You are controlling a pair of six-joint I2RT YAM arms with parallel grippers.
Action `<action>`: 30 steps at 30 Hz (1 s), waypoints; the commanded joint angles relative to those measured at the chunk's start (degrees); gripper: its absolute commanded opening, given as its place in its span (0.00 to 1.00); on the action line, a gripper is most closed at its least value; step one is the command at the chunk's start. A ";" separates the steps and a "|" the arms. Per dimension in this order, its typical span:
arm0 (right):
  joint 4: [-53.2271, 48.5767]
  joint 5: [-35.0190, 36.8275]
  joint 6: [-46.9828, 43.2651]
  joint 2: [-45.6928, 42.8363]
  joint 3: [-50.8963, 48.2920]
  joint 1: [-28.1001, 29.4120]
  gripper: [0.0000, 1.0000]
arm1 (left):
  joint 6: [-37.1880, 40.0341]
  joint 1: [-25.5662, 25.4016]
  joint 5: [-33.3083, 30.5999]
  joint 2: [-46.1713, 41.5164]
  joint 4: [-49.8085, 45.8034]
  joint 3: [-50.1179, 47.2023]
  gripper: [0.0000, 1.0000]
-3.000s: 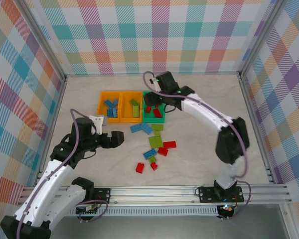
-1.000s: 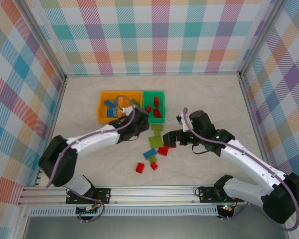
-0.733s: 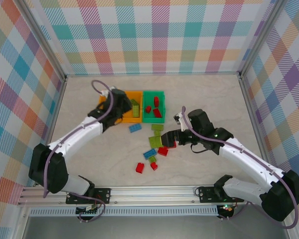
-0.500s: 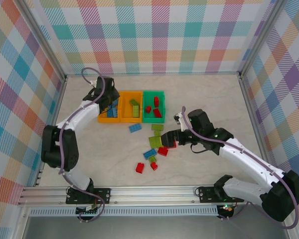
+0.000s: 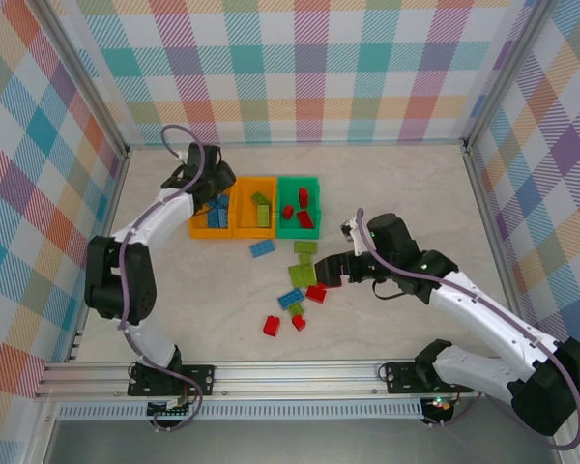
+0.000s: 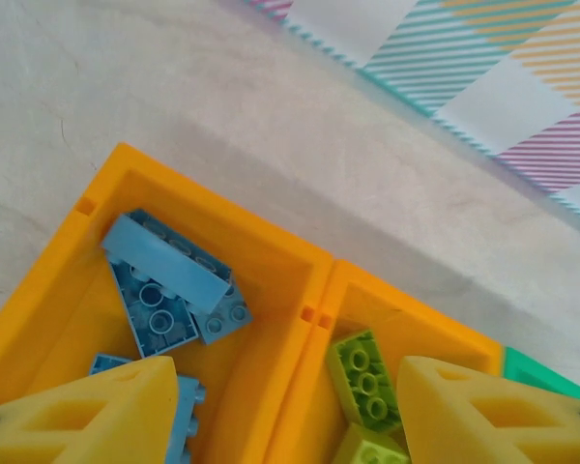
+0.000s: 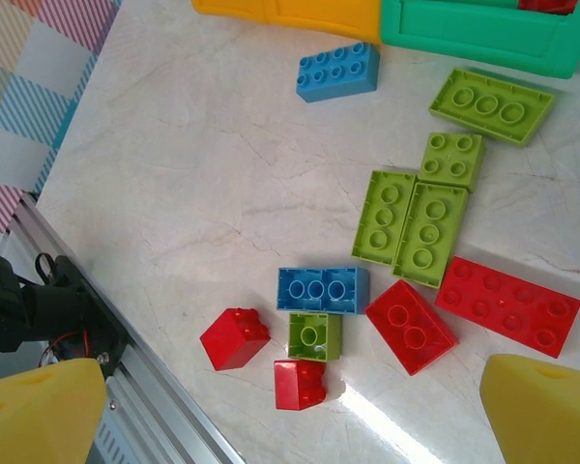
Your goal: Sort the legos into containers by color
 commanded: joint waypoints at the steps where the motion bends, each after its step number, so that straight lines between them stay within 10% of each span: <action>1: -1.25 2.79 -1.04 2.74 3.62 2.35 1.00 | 2.85 0.48 5.25 -10.57 -1.21 -1.90 0.61; 13: -2.26 7.64 -13.23 23.69 11.77 22.45 1.00 | 56.35 -13.77 26.80 -40.41 -22.83 -14.87 0.74; 22: 1.95 10.43 -17.14 36.54 13.66 30.48 0.81 | 70.77 -13.78 23.76 -65.12 -29.56 -30.12 0.81; 30: 5.28 13.98 -18.58 41.90 14.46 31.49 0.73 | 73.81 -13.77 26.38 -70.01 -37.30 -31.37 0.91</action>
